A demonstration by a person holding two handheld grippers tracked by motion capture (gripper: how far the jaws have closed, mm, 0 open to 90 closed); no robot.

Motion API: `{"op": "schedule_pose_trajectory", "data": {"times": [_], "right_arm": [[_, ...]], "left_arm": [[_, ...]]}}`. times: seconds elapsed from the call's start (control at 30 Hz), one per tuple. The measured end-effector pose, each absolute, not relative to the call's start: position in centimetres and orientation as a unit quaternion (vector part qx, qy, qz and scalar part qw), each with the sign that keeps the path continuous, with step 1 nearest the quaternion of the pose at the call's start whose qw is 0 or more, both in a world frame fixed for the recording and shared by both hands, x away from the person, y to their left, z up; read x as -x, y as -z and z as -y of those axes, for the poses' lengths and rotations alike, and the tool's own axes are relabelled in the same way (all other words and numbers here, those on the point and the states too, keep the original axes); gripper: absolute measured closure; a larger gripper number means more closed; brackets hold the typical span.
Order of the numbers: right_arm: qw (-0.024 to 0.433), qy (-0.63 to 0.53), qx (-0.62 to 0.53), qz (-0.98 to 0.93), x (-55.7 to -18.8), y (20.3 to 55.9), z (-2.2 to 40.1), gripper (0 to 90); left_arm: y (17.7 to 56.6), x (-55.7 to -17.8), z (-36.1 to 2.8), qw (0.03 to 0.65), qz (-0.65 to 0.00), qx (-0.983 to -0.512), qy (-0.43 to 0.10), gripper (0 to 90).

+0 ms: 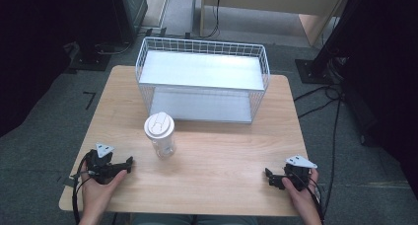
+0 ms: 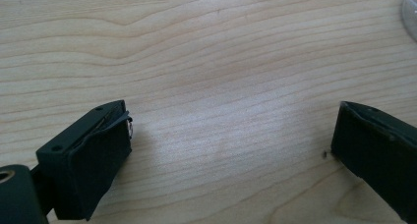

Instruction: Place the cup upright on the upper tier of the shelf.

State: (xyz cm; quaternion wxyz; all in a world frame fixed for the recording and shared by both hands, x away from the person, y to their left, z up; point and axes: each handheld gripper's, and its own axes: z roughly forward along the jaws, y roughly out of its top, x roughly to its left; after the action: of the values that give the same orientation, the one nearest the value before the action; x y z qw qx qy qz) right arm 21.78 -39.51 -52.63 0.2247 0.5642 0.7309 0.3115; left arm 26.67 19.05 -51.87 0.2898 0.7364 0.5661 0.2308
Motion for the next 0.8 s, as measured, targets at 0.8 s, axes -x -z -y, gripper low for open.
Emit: {"op": "schedule_pose_trajectory", "data": {"times": [0.8], "right_arm": [[0.225,-0.312,-0.564,-0.731,-21.8,52.6,39.5,0.0]], "left_arm": [[48.9,-25.5,-14.6,0.340,-0.530,-0.747,-0.211,1.8]]}}
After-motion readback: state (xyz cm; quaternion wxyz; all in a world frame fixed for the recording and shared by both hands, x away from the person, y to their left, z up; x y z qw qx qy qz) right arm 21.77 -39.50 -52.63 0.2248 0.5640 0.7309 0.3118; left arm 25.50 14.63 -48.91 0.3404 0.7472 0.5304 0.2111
